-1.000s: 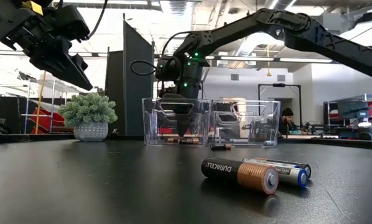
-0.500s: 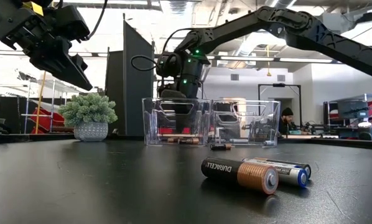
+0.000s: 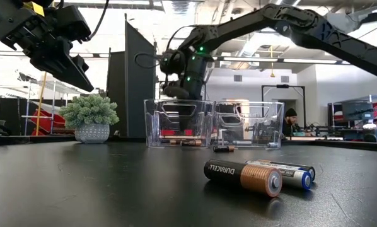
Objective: Sort batteries
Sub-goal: Put the small black battery into the left transparent bin
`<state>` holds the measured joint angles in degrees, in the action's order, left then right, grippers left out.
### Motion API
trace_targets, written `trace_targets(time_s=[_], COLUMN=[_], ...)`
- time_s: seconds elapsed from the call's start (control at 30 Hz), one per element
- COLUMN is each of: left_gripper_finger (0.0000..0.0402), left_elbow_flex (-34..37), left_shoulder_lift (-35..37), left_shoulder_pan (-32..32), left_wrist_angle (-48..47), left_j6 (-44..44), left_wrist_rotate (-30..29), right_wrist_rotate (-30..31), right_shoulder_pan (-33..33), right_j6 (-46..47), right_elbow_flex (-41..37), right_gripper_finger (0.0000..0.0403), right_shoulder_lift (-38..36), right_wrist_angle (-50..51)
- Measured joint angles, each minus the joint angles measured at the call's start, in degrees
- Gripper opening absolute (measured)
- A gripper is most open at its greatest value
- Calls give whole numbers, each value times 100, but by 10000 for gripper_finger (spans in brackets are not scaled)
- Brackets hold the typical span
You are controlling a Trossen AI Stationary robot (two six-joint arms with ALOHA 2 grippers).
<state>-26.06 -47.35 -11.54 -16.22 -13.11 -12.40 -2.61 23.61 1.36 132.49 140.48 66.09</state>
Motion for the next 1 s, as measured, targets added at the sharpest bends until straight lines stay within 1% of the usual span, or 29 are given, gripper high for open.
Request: trace_targets(time_s=[0.13,0.27,0.47,0.6,0.7,0.8,1.0], left_gripper_finger=[98,98,98,98,98,98,98], left_elbow_flex=[0,0,0,0,0,0,0], left_shoulder_lift=[0,0,1,2,1,0,1], left_shoulder_pan=[-1,0,1,1,0,1,-1], left_wrist_angle=[-1,4,4,4,2,0,3], left_j6=[1,1,1,1,1,1,110], left_wrist_rotate=[0,0,0,0,0,0,-10], right_wrist_rotate=[1,0,0,-10,-78,-75,-75], right_shoulder_pan=[22,20,-38,-200,-296,-378,-744], right_j6=[-30,-28,-36,-412,-469,-441,-296], right_elbow_flex=[0,0,0,-99,-496,-1163,-3024], right_gripper_finger=[70,91,97,97,98,98,98], right_shoulder_lift=[-298,-633,-1230,-1723,-2203,-2766,-4141], right_wrist_angle=[27,304,1131,1310,1299,1098,63])
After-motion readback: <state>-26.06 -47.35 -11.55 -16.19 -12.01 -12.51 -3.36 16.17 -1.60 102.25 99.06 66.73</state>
